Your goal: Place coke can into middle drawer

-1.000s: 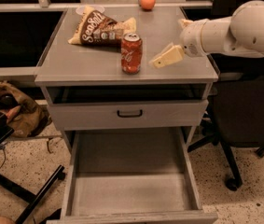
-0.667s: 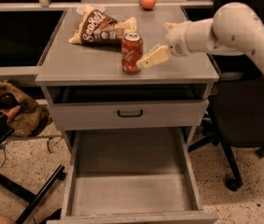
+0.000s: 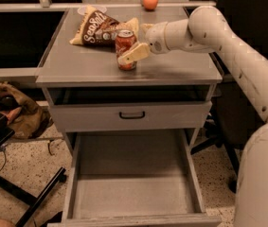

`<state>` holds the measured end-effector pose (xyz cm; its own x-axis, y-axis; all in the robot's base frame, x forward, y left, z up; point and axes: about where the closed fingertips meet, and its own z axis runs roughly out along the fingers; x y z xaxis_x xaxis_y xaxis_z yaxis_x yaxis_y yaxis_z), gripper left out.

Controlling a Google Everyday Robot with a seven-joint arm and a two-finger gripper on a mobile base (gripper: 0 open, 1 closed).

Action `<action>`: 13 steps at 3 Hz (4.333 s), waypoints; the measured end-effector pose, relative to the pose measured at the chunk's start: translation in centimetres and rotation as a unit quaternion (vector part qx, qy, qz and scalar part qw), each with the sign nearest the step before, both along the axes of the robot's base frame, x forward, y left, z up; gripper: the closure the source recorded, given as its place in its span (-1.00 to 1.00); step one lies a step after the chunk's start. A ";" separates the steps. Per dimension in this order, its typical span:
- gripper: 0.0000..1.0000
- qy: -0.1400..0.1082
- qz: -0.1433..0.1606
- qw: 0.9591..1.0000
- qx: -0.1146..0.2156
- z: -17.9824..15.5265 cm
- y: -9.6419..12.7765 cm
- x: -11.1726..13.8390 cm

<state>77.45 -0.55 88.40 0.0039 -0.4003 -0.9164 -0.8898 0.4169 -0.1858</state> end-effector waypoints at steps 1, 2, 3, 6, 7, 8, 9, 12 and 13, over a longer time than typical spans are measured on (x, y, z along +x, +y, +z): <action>-0.63 -0.001 0.000 1.000 0.002 0.1 0.1 0.2; -0.17 -0.001 0.000 1.000 0.002 0.1 0.1 0.2; 0.30 -0.001 0.000 1.000 0.002 0.1 0.1 0.2; 1.00 0.031 0.086 0.994 -0.053 3.1 4.3 -10.6; 1.00 0.046 0.084 0.994 -0.056 3.1 4.1 -15.0; 1.00 0.046 0.055 0.996 -0.046 3.0 3.3 -19.5; 1.00 0.067 0.047 0.995 -0.055 0.2 2.6 -20.5; 1.00 0.147 0.037 0.988 -0.032 -15.2 0.8 -25.5; 1.00 0.182 0.001 0.981 -0.070 -23.2 -1.1 -27.6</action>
Offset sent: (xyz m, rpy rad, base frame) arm 0.0019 0.0007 0.0013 0.0036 -0.0028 -0.0003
